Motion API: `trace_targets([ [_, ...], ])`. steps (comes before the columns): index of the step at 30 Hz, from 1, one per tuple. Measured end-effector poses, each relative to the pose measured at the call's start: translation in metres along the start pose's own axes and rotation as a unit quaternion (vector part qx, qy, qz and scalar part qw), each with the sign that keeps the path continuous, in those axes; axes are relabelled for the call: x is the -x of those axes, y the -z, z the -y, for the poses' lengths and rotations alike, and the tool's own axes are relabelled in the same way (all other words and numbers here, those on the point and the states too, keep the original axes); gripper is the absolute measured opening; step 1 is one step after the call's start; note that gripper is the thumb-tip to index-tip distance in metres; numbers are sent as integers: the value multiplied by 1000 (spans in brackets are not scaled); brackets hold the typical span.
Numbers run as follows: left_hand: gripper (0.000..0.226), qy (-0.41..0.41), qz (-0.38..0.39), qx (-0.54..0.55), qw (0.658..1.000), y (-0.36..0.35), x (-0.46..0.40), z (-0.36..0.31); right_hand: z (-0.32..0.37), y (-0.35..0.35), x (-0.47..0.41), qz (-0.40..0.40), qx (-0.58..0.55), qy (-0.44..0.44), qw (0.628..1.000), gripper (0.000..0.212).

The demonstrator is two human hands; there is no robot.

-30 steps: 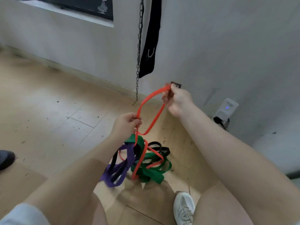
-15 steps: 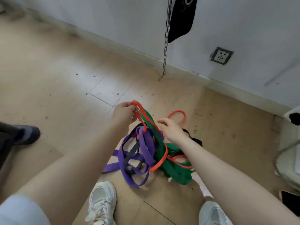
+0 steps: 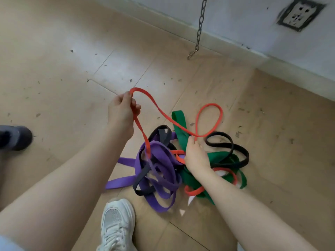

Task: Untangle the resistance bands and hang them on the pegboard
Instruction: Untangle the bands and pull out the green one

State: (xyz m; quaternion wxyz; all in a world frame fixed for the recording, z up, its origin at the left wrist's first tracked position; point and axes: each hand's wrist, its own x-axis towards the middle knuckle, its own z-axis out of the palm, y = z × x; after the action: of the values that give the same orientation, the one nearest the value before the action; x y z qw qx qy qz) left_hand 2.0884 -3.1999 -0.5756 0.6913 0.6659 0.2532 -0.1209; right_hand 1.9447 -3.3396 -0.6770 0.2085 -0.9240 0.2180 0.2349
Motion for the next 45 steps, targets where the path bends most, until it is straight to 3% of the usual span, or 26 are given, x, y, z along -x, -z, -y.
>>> trace_targets([
  [4, 12, -17, -38, -162, 986, 4, 1, 3, -1, 27, 21, -28, -14, 28, 999, 63],
  [6, 38, 31, -30, -263, 964, 5, 12, 8, -2, 48, 38, -2, -122, 19, 992, 68],
  [9, 54, 31, 12, -355, 934, 4, 38, 8, -2, 84, 70, -18, -243, 42, 969, 71],
  [13, 38, -75, 129, -414, 898, -7, 100, -11, 1, 125, 126, -102, -406, 90, 904, 55],
  [15, 27, -104, 230, -394, 884, -10, 140, -22, 2, 142, 152, -143, -464, 120, 866, 46],
  [17, 26, -109, 331, -305, 886, -9, 182, -31, 7, 164, 177, -168, -508, 137, 833, 43],
  [20, 29, -172, 398, -188, 881, -2, 241, -45, 17, 203, 211, -195, -566, 174, 782, 36],
  [23, 26, -257, 392, -154, 870, 5, 287, -69, 25, 240, 245, -193, -621, 198, 734, 26],
  [28, 48, -466, 324, -161, 808, 9, 336, -126, 49, 305, 307, -194, -680, 272, 652, 14],
  [32, 45, -541, 277, -98, 788, 5, 381, -188, 72, 366, 352, -204, -692, 336, 605, 12],
  [36, 47, -574, 285, -26, 768, 6, 412, -237, 87, 413, 390, -226, -670, 401, 582, 14],
  [38, 46, -566, 289, -32, 772, 5, 411, -243, 88, 417, 394, -240, -658, 400, 591, 18],
  [42, 36, -448, 356, -88, 815, 4, 383, -203, 70, 380, 364, -260, -628, 296, 671, 51],
  [45, 31, -346, 361, -91, 861, 4, 359, -168, 44, 333, 336, -210, -604, 241, 731, 65],
])
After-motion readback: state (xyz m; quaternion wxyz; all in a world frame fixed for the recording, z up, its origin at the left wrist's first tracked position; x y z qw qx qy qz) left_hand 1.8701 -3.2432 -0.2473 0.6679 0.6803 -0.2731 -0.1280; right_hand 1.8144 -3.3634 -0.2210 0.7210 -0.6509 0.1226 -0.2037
